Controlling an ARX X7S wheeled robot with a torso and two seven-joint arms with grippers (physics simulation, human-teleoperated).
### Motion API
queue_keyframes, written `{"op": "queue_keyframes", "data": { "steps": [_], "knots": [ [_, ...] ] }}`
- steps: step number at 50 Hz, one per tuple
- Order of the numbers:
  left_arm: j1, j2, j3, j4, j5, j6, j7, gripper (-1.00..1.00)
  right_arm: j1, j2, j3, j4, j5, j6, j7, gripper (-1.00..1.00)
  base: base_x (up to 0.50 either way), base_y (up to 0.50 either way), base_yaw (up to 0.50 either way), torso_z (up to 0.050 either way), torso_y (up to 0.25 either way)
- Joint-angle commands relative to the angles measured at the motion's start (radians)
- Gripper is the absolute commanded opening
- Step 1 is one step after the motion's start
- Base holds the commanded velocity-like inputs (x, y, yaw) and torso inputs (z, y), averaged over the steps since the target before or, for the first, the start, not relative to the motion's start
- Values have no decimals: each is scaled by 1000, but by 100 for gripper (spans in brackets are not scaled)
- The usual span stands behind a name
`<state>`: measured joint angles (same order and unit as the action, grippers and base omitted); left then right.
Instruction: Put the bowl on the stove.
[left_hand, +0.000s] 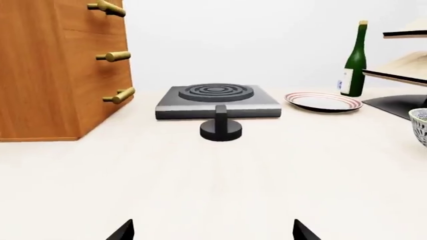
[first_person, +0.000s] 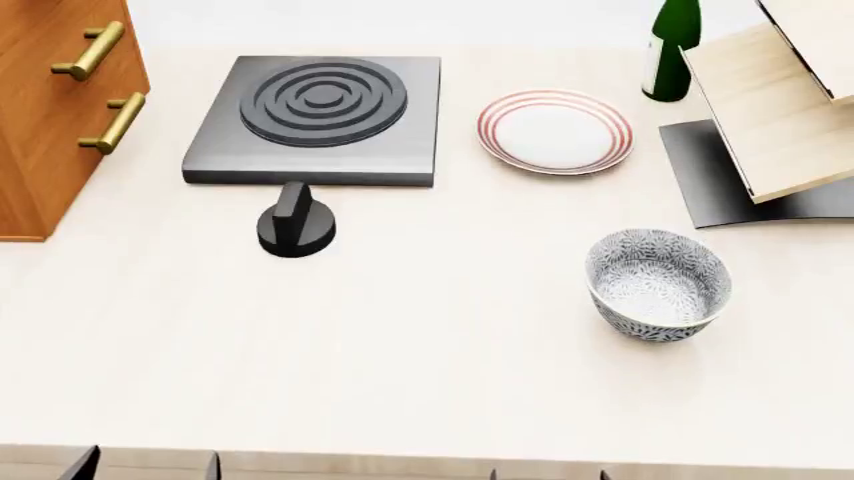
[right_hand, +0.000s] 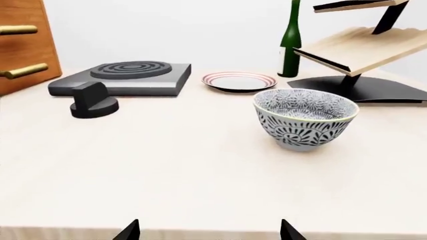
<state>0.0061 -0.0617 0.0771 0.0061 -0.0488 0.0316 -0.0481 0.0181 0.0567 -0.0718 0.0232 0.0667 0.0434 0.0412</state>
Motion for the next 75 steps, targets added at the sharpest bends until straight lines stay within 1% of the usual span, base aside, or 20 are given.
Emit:
{"op": "queue_keyframes", "data": {
  "steps": [1,12,18,20,24,26,27,31,32,34,35,38,39,40,41,45,46,55,65,75],
  "knots": [
    [2,0,5,-1,18,3,3,100,-4,0,-2,-4,-8,-9,0,100,0,0,0,0,0],
    [13,-38,28,107,98,38,-60,100,-14,37,-53,-83,-108,-1,61,100,0,0,0,0,0],
    [-23,-62,-11,283,30,21,-53,100,21,77,18,-314,-27,177,40,100,0,0,0,0,0],
    [-43,-66,-41,369,-13,15,-58,100,56,123,74,-454,26,310,17,100,0,0,0,0,0],
    [-123,-90,-134,560,-126,-51,-83,100,97,239,270,-677,191,537,-35,100,0,0,0,0,0],
    [-155,-105,-179,635,-204,-67,-86,100,101,271,357,-705,243,578,-47,100,0,0,0,0,0],
    [-194,-141,-221,697,-272,-87,-79,100,114,293,465,-730,333,670,-53,100,0,0,0,0,0],
    [-293,-257,-381,859,-501,-198,-136,100,87,391,663,-815,444,781,-100,100,0,0,0,0,0],
    [-331,-310,-452,908,-623,-239,-186,100,80,413,769,-842,518,823,-126,100,0,0,0,0,0],
    [-363,-378,-520,949,-729,-274,-231,100,50,439,859,-863,561,839,-161,100,0,0,0,0,0],
    [-394,-435,-584,973,-830,-285,-281,100,33,448,959,-871,608,860,-183,100,0,0,0,0,0],
    [-428,-503,-647,1002,-906,-289,-331,100,13,461,1096,-875,677,901,-201,100,0,0,0,0,0],
    [-450,-542,-671,1021,-930,-289,-350,100,3,464,1204,-870,747,934,-217,100,0,0,0,0,0],
    [-450,-545,-671,1021,-932,-288,-353,100,2,466,1209,-872,753,938,-215,100,0,0,0,0,0],
    [-468,-579,-686,1033,-965,-285,-377,100,-29,472,1300,-864,787,945,-253,100,0,0,0,0,0],
    [-476,-639,-681,1039,-1019,-236,-441,100,-67,474,1464,-849,863,969,-290,100,0,0,0,0,0],
    [-478,-630,-679,1035,-1043,-217,-454,100,-79,467,1503,-836,862,963,-301,100,0,0,0,0,0],
    [-448,-606,-664,1019,-1019,-189,-432,100,-108,459,1592,-814,873,952,-331,100,0,0,0,0,0],
    [-445,-612,-639,1021,-1008,-175,-435,100,-93,465,1528,-836,878,953,-321,100,0,12,0,0,0],
    [-445,-633,-628,1025,-1015,-156,-452,100,-96,453,1501,-839,869,940,-328,100,0,453,0,0,0]
  ]
}}
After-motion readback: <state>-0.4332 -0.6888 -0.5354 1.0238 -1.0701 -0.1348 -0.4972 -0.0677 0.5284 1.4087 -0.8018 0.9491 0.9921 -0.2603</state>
